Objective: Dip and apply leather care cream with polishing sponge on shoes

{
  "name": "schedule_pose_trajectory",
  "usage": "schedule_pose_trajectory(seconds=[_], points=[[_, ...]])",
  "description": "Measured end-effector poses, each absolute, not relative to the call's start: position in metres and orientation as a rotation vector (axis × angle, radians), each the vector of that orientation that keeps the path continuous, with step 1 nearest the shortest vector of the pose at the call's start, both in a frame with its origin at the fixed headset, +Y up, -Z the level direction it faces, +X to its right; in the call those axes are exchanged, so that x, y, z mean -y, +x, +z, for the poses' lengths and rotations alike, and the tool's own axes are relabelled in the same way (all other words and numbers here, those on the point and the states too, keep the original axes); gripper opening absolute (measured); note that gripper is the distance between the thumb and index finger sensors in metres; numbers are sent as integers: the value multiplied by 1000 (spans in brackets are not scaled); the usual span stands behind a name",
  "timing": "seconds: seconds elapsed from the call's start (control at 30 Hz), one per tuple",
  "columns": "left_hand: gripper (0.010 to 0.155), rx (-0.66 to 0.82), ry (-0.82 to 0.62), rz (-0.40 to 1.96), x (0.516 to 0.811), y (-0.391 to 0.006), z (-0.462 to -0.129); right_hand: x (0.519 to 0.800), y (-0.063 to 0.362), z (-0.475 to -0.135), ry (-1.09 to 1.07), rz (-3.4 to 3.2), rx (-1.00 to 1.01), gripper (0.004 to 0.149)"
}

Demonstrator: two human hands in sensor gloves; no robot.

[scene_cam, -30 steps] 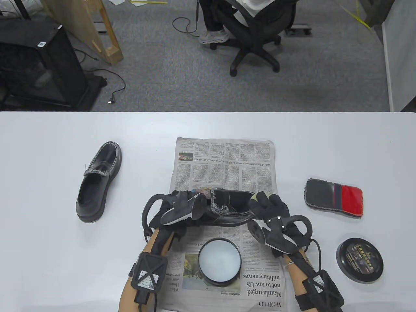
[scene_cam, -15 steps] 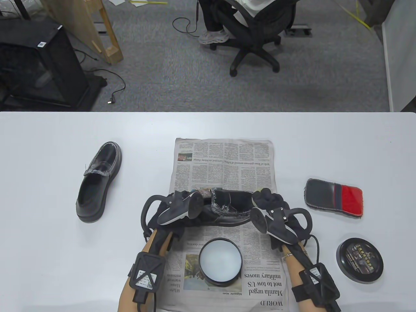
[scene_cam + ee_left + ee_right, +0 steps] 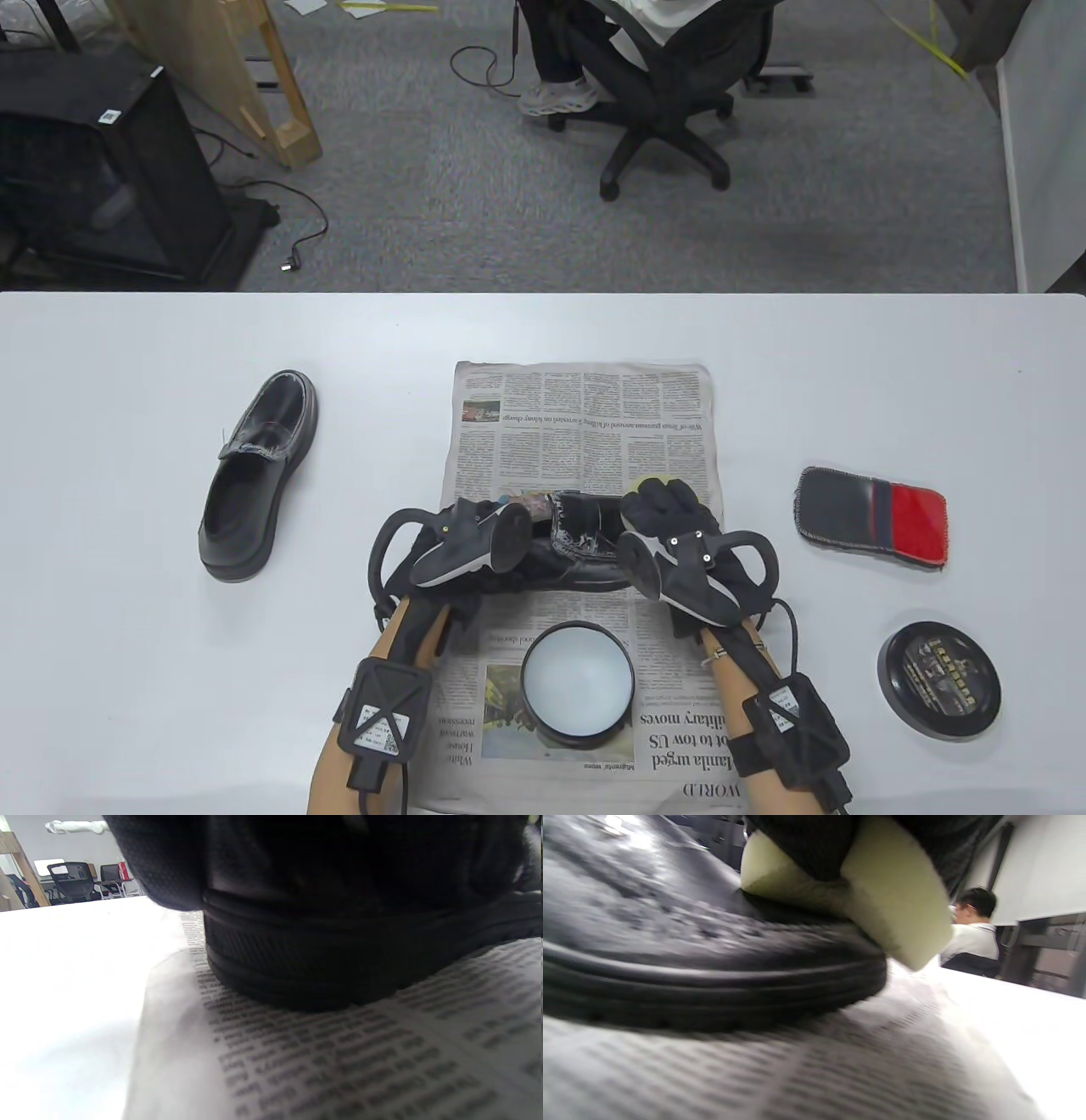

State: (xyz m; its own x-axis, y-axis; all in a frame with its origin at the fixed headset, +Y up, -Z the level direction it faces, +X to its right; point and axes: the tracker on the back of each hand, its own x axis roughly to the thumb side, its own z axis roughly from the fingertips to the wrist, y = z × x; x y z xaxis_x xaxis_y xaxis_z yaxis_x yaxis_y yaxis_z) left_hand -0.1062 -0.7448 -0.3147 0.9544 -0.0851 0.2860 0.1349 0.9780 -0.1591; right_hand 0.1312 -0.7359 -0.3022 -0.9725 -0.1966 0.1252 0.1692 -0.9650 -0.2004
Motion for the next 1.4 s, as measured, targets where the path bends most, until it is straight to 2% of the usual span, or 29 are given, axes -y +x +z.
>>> schedule_pose_trajectory(seconds=[0.07, 0.2, 0.3, 0.43, 0.6, 0.77, 0.93, 1.17, 1.3, 1.4], points=[[92, 278, -177, -98, 745, -107, -315, 739, 143, -302, -171, -2932, -240, 41], [93, 263, -186, -112, 744, -106, -316, 743, 151, -282, -243, -2886, -255, 41], [92, 261, -198, -115, 744, -104, -316, 745, 141, -259, -382, -2756, -312, 41], [90, 285, -203, -115, 744, -104, -316, 743, 124, -248, -477, -2746, -364, 41], [90, 297, -219, -114, 745, -104, -316, 739, 107, -272, -442, -2818, -387, 42], [91, 290, -207, -81, 746, -107, -316, 741, 124, -297, -249, -2847, -322, 43], [92, 274, -196, -94, 746, -107, -315, 744, 147, -287, -204, -2895, -261, 44], [91, 285, -201, -93, 746, -105, -316, 745, 132, -251, -420, -2795, -313, 44], [90, 291, -209, -102, 746, -105, -316, 739, 124, -260, -423, -2879, -305, 46], [90, 299, -208, -80, 747, -107, -316, 736, 130, -279, -322, -3068, -248, 47]])
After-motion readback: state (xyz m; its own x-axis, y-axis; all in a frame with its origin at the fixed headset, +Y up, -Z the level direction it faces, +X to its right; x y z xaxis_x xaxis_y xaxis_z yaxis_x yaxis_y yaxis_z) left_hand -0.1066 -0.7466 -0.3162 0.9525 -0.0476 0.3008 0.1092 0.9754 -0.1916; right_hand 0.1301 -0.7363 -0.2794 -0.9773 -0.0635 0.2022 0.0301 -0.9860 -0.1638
